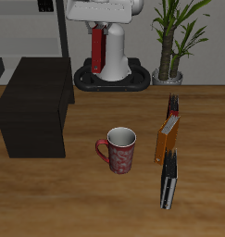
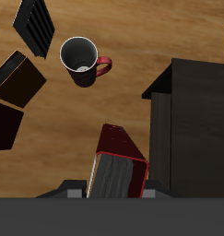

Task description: Place the right red book flat on top of the shelf and place the orange book flat on top of the shelf

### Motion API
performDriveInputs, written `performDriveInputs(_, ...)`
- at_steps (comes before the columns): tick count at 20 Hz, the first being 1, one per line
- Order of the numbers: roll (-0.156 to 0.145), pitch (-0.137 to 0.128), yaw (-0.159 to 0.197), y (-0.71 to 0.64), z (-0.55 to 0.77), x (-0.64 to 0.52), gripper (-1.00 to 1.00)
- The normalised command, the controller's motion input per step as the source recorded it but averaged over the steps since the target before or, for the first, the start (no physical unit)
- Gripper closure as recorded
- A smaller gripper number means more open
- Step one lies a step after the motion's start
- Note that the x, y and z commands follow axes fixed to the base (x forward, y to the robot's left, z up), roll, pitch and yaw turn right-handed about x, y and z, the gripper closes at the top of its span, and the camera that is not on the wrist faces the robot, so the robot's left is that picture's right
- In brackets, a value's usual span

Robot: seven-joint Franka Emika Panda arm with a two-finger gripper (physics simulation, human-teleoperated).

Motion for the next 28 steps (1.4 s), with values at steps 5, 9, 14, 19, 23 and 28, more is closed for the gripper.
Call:
performDriveInputs(5,-0.070,-0.019,0.026,-0.05,0.09,-0.03,1.00)
performDriveInputs(9,-0.194,0.030,-0.058,-0.20,0.21,0.14,1.00)
performDriveInputs(14,-0.151,-0.013,-0.031,-0.23,0.25,-0.04,1.00)
performDriveInputs(19,-0.142,0.009,-0.039,-0.33,0.08,-0.09,1.00)
performDriveInputs(23,-0.031,-0.035,0.008,-0.23,0.17,-0.21,1.00)
performDriveInputs(28,-0.071,-0.041,0.013,-0.22,0.15,-0.17,1.00)
